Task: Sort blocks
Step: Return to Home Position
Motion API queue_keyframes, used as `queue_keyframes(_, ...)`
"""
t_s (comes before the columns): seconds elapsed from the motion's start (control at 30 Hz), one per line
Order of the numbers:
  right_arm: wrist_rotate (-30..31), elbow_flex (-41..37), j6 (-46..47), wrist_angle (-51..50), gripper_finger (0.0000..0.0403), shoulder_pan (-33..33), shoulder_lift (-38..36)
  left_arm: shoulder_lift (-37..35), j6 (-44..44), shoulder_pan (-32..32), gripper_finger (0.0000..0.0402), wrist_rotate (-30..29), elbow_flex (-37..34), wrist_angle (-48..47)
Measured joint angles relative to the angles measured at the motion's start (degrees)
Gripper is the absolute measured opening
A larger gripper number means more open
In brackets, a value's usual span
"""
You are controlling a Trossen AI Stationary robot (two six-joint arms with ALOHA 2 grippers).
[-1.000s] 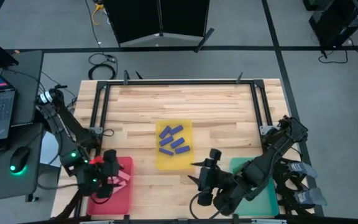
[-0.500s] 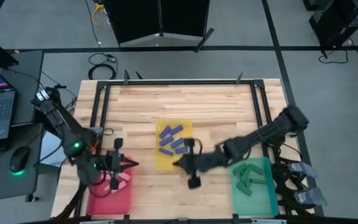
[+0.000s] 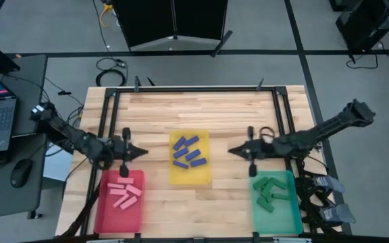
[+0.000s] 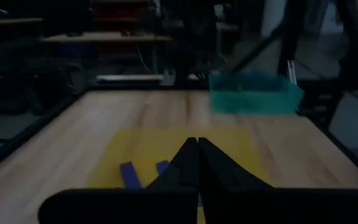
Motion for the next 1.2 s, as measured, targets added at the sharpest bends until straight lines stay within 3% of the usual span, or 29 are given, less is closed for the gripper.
queue_keyframes(0.23, 0.96, -15.88, -1.92, 4.91, 0.0005, 1.15, -17.56, -14.81, 0.66, 2.89, 0.0001, -0.16, -9.41, -0.42)
queue_keyframes(0.43, 0.59, -24.69, -1.91, 6.94, 0.0005, 1.16, -29.76, -19.93, 0.50, 6.11, 0.0000, -0.04, -13.72, -0.28)
queue_keyframes(0.67, -2.16, -24.79, -1.76, -3.96, 0.0005, 0.21, -40.94, -20.21, 1.13, 13.30, 0.0000, 7.53, -13.91, -0.07)
queue_keyframes(0.9, -5.82, -24.77, 0.78, -13.47, 0.0005, -1.83, -50.95, -20.30, 1.17, 22.26, 0.0000, 21.58, -14.79, 1.12)
queue_keyframes(1.03, -13.07, -24.75, 0.74, -14.55, 0.0008, -2.13, -51.69, -20.18, 1.17, 25.99, 0.0000, 26.20, -14.78, 0.47)
queue_keyframes(1.2, -15.04, -24.75, 0.86, -14.89, 0.0018, -2.13, -50.63, -19.95, 1.28, 27.18, 0.0001, 29.06, -14.79, 0.14)
